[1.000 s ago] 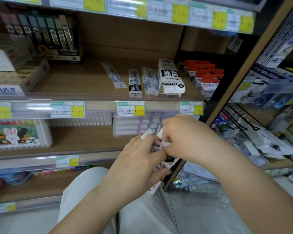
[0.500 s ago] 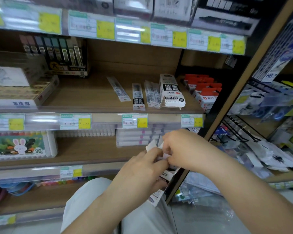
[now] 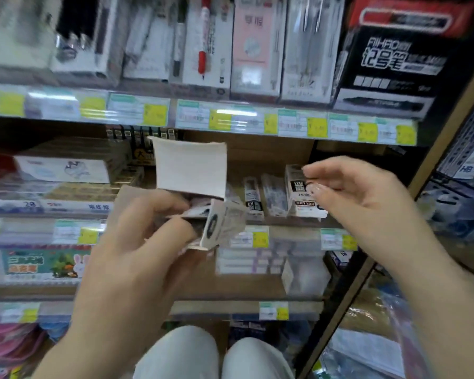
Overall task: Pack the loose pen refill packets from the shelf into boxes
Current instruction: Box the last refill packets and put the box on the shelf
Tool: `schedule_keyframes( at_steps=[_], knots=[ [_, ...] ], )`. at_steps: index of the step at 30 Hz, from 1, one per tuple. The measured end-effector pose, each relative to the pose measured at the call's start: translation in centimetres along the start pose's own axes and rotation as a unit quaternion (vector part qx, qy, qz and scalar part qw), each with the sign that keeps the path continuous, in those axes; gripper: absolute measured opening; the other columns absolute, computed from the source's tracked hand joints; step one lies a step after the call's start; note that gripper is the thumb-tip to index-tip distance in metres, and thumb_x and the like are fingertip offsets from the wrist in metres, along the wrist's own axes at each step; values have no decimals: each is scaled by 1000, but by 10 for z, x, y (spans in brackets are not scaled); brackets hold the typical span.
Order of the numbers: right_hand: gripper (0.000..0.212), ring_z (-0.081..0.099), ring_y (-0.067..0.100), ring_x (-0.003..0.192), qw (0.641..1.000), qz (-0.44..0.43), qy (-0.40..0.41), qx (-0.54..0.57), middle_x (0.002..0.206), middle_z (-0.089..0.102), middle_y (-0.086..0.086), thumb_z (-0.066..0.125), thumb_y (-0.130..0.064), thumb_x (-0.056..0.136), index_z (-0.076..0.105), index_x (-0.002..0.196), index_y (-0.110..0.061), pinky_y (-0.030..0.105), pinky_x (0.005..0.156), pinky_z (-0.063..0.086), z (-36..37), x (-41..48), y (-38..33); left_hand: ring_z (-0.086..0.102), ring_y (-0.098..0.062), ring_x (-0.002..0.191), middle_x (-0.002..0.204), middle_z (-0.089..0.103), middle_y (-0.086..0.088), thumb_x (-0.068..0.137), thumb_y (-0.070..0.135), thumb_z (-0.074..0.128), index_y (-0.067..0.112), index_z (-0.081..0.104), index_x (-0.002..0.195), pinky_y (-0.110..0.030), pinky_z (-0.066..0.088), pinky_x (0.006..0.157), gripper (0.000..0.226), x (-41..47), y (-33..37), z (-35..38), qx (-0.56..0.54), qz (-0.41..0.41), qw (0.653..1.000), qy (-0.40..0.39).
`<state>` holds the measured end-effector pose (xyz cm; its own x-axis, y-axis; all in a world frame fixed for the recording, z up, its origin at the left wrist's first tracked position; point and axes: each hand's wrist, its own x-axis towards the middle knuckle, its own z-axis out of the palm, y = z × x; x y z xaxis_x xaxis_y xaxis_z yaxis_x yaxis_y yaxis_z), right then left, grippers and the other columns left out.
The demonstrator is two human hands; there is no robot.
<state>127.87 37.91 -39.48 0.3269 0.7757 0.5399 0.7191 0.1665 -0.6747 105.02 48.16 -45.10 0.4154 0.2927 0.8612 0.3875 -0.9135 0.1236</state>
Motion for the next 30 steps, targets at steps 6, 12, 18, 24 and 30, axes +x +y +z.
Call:
schedule_keyframes(
  at_steps=[6, 12, 18, 24, 30],
  knots=[
    [20, 60, -3, 92, 999, 46, 7, -14, 97, 64, -16, 62, -24, 82, 62, 96, -37, 23, 80, 51, 25, -4, 27, 47, -27, 94, 109, 47, -13, 75, 4, 64, 12, 48, 84, -30, 44, 69, 20, -11, -37, 28, 45, -3, 993, 110],
    [24, 57, -8, 90, 997, 64, -13, -40, 95, 62, -20, 65, -18, 84, 59, 98, -37, 9, 74, 48, 41, -5, 48, 51, -37, 97, 111, 46, -12, 84, 7, 58, 9, 48, 82, -37, 46, 73, 10, -17, -77, 81, 63, -6, 995, 79],
    [34, 57, -11, 88, 995, 72, -20, -66, 93, 62, -24, 66, -18, 84, 53, 87, -49, 6, 71, 46, 43, -6, 66, 47, -42, 104, 106, 54, -23, 71, -6, 70, -4, 64, 78, -47, 43, 84, 10, -19, -106, 104, 117, -106, 987, -36],
    [27, 58, -4, 91, 994, 95, -19, -59, 99, 62, -19, 65, -15, 85, 58, 95, -39, 12, 78, 49, 46, -4, 82, 43, -50, 116, 116, 56, -29, 69, 20, 80, -1, 70, 89, -68, 34, 96, 31, -18, -97, 104, 185, -218, 930, -232],
    [33, 53, 0, 109, 990, 79, -53, -101, 114, 56, -17, 59, -17, 90, 57, 122, -25, 24, 96, 47, 66, 4, 88, 44, -43, 119, 99, 67, -15, 80, 21, 68, 9, 72, 82, -66, 28, 98, 13, -16, -70, 78, 188, -211, 955, -89]
  ],
)
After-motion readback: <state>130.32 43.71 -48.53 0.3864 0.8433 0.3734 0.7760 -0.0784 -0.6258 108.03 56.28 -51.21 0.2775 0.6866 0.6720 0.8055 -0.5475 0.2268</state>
